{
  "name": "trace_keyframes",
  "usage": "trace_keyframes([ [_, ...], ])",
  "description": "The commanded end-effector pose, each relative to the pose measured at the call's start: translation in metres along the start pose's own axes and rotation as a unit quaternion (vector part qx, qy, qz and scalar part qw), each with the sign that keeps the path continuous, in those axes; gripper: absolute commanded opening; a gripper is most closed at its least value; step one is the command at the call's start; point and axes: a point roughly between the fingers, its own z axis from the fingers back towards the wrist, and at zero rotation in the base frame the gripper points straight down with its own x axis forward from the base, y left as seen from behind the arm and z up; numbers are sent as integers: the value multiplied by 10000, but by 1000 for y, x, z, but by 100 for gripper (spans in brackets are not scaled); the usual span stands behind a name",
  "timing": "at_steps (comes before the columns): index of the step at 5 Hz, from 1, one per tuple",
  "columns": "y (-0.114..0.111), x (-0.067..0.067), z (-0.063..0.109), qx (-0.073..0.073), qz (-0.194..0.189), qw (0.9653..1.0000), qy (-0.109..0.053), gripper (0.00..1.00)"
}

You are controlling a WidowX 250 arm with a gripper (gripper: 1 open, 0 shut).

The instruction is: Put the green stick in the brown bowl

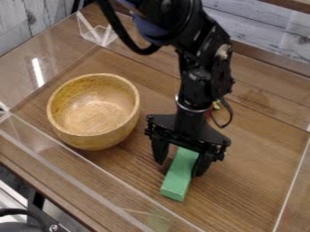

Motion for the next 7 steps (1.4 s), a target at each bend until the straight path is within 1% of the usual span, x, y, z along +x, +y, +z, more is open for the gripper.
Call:
trace_keyframes([
  [1,-12,7,17,-149,22,9995,-292,100],
  [3,-20,8,7,-108,101,9996,-220,100],
  [5,-24,1,4,-106,251,9994,-212,100],
  [7,-18,2,-3,-60,-105,9996,-267,100],
])
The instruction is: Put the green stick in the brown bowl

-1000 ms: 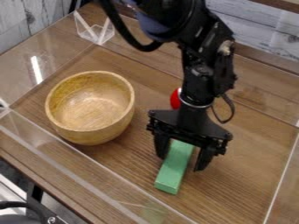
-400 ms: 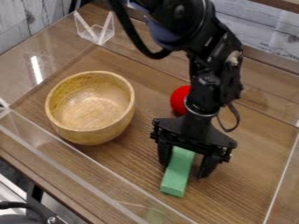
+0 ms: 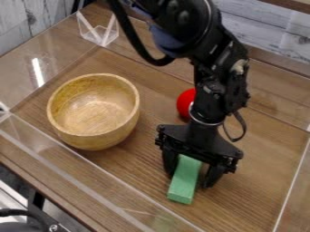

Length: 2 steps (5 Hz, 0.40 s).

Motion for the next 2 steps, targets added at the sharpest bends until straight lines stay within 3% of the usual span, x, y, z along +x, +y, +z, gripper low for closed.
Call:
trace_keyframes([
  [1,6,4,15,-26,-350,9992,-167,100],
  [2,6,2,10,-49,-311,9994,-171,0],
])
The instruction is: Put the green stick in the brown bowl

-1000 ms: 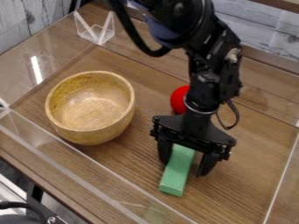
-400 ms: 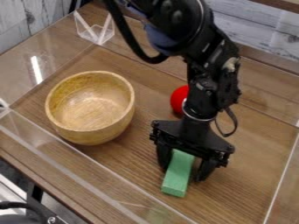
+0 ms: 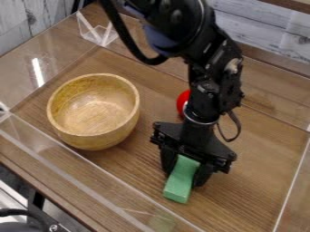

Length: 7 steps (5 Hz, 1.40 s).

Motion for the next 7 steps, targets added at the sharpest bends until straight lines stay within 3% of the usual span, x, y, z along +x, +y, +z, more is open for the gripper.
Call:
trace_keyframes([
  [1,1,2,7,-106,75,9997,-187,0],
  [3,1,7,22,-177,104,9996,-200,0],
  [6,-10,-11,80,-324,-82,9988,-347,0],
  [7,19,-6,84,-357,184,9984,-401,0],
])
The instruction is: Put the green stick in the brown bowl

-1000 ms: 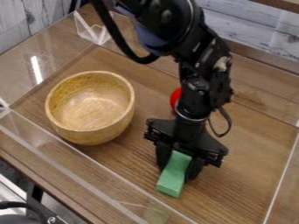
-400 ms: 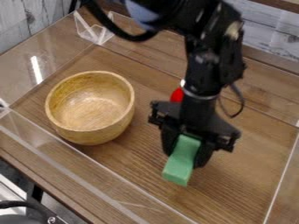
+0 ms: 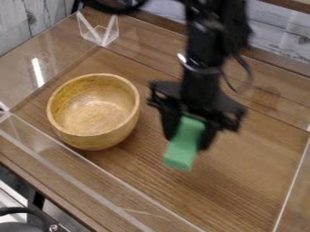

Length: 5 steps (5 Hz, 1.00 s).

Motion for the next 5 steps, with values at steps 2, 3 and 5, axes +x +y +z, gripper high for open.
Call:
trace_keyframes([
  [2,69,17,6,-118,805,9965,-216,0],
  [3,82,25,3,-150,935,9953,-205,0],
  [5,103,22,2,-185,1173,9928,-177,0],
])
